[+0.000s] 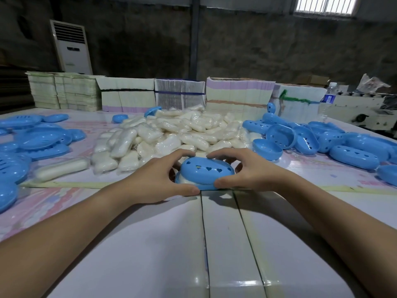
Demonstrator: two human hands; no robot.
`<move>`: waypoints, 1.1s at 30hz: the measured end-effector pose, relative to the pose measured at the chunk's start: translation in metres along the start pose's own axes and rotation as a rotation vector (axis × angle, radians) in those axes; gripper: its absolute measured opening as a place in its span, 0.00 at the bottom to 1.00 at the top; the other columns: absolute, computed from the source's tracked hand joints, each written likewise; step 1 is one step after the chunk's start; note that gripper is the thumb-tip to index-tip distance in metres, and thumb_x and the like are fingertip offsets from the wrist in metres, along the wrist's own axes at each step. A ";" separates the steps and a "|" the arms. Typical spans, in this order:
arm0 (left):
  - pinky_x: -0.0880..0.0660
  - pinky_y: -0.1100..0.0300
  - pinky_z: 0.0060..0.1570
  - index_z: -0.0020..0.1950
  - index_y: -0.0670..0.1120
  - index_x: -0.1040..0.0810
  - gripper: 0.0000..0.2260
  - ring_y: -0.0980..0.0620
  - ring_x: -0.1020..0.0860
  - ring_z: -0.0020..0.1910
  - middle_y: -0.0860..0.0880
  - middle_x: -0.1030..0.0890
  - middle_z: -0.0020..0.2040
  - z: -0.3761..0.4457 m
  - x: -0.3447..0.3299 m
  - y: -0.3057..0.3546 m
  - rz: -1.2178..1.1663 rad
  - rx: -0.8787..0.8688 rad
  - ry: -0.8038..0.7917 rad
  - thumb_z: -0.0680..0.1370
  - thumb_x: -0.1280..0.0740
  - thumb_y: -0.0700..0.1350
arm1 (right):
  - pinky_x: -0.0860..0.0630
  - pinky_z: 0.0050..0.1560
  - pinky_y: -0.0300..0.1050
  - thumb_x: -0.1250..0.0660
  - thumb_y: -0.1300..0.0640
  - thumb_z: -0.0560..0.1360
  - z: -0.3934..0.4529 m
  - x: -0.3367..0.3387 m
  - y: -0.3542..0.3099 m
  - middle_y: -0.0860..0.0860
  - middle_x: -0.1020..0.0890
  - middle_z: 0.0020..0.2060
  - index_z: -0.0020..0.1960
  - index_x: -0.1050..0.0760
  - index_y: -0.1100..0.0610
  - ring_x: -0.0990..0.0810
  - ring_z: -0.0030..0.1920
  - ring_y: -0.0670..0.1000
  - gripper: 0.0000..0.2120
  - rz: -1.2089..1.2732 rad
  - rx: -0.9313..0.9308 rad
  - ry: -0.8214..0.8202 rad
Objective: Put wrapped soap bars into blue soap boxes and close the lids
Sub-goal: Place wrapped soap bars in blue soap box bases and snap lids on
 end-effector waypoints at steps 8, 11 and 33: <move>0.18 0.45 0.48 0.63 0.72 0.31 0.35 0.57 0.21 0.49 0.59 0.22 0.55 -0.001 0.001 0.002 -0.106 0.032 -0.031 0.57 0.23 0.65 | 0.26 0.47 0.28 0.26 0.43 0.65 0.000 -0.006 -0.006 0.28 0.25 0.53 0.55 0.29 0.29 0.26 0.55 0.35 0.22 0.091 0.043 0.000; 0.17 0.46 0.48 0.61 0.72 0.30 0.34 0.57 0.20 0.50 0.58 0.21 0.54 0.000 0.001 0.002 -0.106 0.051 -0.032 0.57 0.23 0.66 | 0.27 0.47 0.26 0.27 0.42 0.66 0.000 -0.007 -0.006 0.27 0.25 0.51 0.55 0.29 0.28 0.27 0.54 0.33 0.21 0.090 0.017 -0.024; 0.23 0.50 0.52 0.62 0.62 0.23 0.33 0.58 0.23 0.50 0.61 0.19 0.51 0.002 0.009 0.004 0.318 -0.027 0.024 0.63 0.39 0.77 | 0.30 0.46 0.25 0.27 0.43 0.71 0.001 -0.014 -0.005 0.31 0.26 0.53 0.69 0.33 0.35 0.28 0.53 0.29 0.28 -0.062 0.010 -0.064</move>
Point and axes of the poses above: each hand's wrist, its own z-axis towards the middle knuckle, its own x-axis out of the back of the hand, y = z × x, the point moved 3 cm from there along z, towards the middle knuckle
